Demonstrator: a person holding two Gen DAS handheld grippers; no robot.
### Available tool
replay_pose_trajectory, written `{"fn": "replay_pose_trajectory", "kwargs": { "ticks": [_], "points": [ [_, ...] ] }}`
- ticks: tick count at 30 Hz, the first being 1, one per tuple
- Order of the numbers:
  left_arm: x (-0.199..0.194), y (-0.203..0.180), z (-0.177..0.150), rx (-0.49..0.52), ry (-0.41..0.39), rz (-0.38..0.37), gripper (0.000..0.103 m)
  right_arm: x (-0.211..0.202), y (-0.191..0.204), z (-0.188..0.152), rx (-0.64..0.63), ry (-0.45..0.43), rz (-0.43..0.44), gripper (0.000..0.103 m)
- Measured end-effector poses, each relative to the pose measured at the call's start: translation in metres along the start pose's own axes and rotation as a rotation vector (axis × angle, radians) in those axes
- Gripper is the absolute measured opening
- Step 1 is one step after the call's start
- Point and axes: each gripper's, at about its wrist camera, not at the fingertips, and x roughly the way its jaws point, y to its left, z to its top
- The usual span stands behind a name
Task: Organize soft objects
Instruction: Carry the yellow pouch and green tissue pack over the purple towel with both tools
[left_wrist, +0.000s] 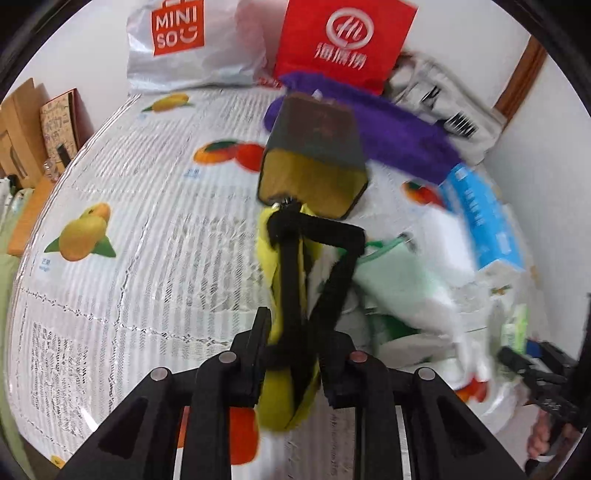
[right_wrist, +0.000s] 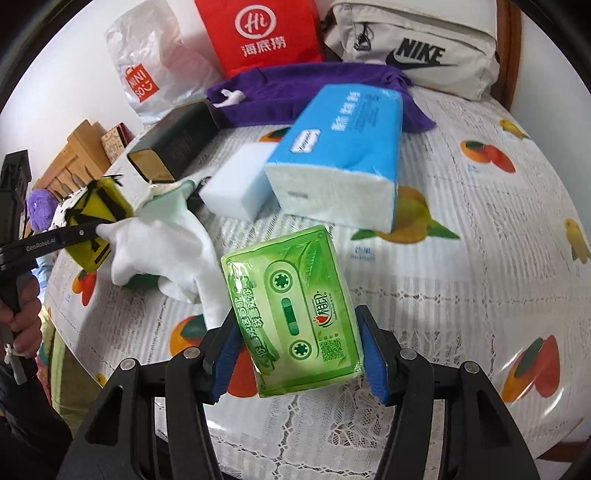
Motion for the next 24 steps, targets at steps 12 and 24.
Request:
{"fn": "replay_pose_trajectory", "kwargs": {
  "ticks": [12, 24],
  "points": [
    [-0.003, 0.007, -0.003, -0.030, -0.046, -0.047, 0.015, 0.000, -0.024, 0.005, 0.111, -0.001, 0.079, 0.058],
    [-0.030, -0.001, 0.019, -0.007, -0.086, -0.065, 0.015, -0.023, -0.015, 0.022, 0.057, -0.026, 0.051, 0.058]
  ]
}}
